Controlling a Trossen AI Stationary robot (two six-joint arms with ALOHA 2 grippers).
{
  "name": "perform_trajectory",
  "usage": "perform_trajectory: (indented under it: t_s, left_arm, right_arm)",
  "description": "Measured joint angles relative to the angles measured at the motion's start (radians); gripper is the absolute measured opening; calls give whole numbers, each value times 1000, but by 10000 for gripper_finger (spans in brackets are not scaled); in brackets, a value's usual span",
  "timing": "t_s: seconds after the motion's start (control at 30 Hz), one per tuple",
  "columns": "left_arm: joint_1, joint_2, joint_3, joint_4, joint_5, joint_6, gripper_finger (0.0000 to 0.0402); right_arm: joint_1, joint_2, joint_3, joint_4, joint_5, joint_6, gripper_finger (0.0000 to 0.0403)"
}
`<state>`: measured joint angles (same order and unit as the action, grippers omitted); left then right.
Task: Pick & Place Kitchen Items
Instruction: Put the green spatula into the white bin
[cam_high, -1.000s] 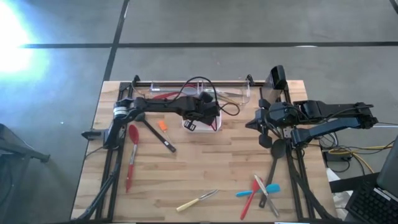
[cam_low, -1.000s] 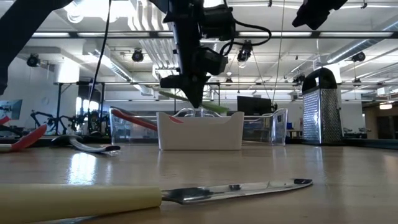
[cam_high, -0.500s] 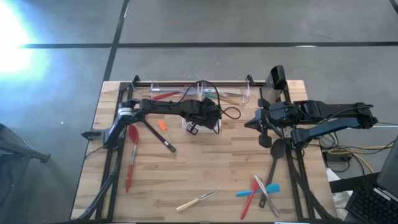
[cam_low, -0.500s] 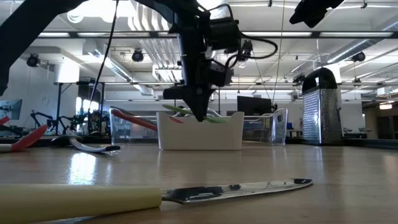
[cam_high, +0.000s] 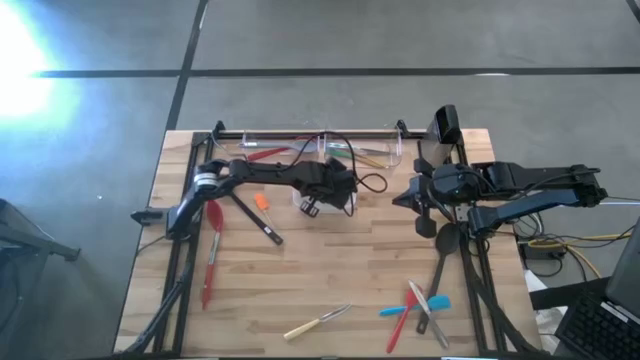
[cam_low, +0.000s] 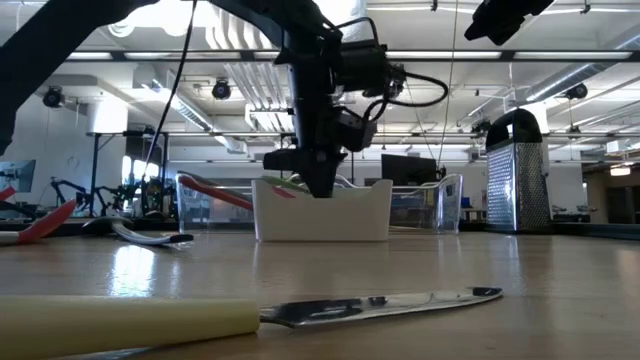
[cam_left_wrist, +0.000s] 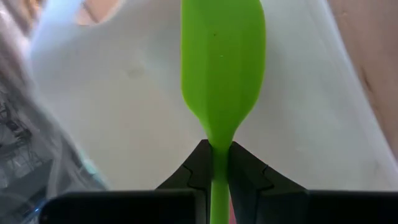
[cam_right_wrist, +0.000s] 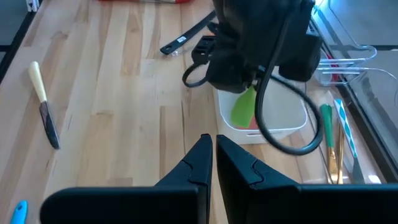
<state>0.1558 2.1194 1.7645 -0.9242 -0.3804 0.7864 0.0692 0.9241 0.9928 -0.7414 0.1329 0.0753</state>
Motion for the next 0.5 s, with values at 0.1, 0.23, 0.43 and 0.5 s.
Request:
perform_trajectory:
  t_s: [0.1,0.23,0.43,0.5]
  left_arm:
    - [2,19,0,0,-1,7,31]
    - [3,36,2,0,-8,8,31]
    - [3,46,2,0,-54,22,60]
    - [3,48,2,-1,-59,31,89]
  right_arm:
    - [0,0,0,0,0,0,18]
    - [0,0,0,0,0,-2,18]
    - [0,0,0,0,-1,-8,18]
    - [0,0,0,0,-1,-8,18]
